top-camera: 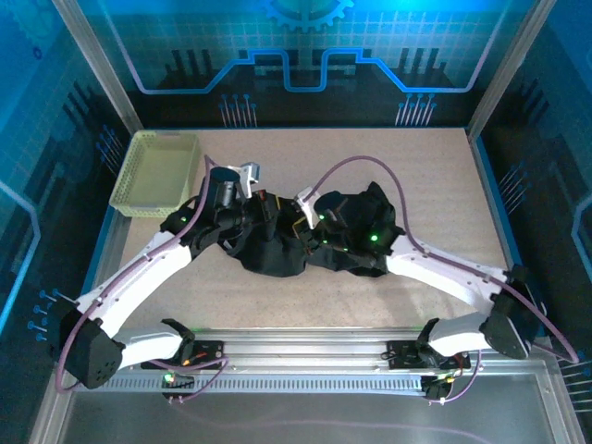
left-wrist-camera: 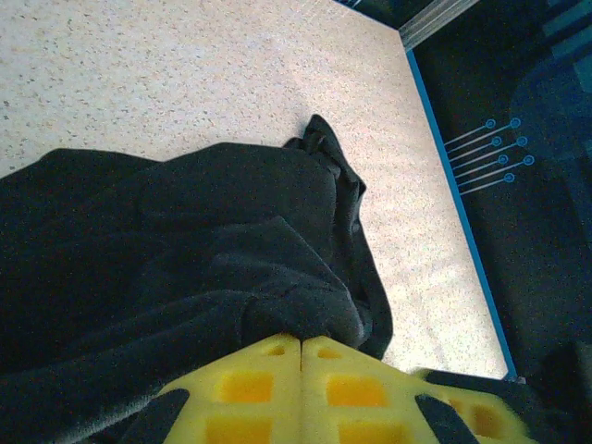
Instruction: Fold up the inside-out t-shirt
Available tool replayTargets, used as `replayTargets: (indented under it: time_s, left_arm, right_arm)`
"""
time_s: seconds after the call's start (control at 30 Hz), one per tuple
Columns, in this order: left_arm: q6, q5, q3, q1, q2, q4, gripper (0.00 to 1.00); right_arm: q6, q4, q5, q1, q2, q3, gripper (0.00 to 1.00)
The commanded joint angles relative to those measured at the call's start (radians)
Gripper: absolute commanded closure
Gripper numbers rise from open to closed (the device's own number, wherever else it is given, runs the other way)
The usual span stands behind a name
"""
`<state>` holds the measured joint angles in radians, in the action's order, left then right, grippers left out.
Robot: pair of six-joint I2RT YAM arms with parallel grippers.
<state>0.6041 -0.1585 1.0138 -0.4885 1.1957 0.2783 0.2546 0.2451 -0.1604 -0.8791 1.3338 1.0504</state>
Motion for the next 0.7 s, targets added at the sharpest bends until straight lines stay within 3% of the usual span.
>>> replayTargets:
  time_s: [0.0,0.13,0.23,0.33,0.4,0.47,0.67]
  left_arm:
    - [0.010,-0.023,0.035,0.017,-0.017,-0.007,1.00]
    - [-0.026,0.030,0.057,0.022,0.012,0.056,1.00]
    - [-0.095,0.024,0.117,0.022,0.094,0.157,0.75]
    - [-0.134,0.069,0.156,0.000,0.136,0.252,0.56]
    - [-0.161,0.150,0.130,-0.055,0.073,0.257,0.41]
    - [-0.179,0.209,0.094,-0.116,-0.008,0.244,0.33]
    - [-0.237,0.369,-0.056,-0.317,-0.187,0.131,0.27]
  right_arm:
    - [0.052,-0.032,0.080,0.024,-0.063,-0.018,1.00]
    - [0.085,0.000,0.154,0.036,-0.114,0.030,1.00]
    - [0.128,0.022,0.194,0.050,-0.137,0.076,1.00]
    - [0.185,0.056,0.172,0.074,-0.145,0.123,1.00]
    - [0.222,0.082,0.141,0.096,-0.141,0.148,1.00]
    - [0.254,0.094,0.134,0.121,-0.130,0.162,1.00]
    - [0.312,0.104,0.189,0.153,-0.089,0.204,1.00]
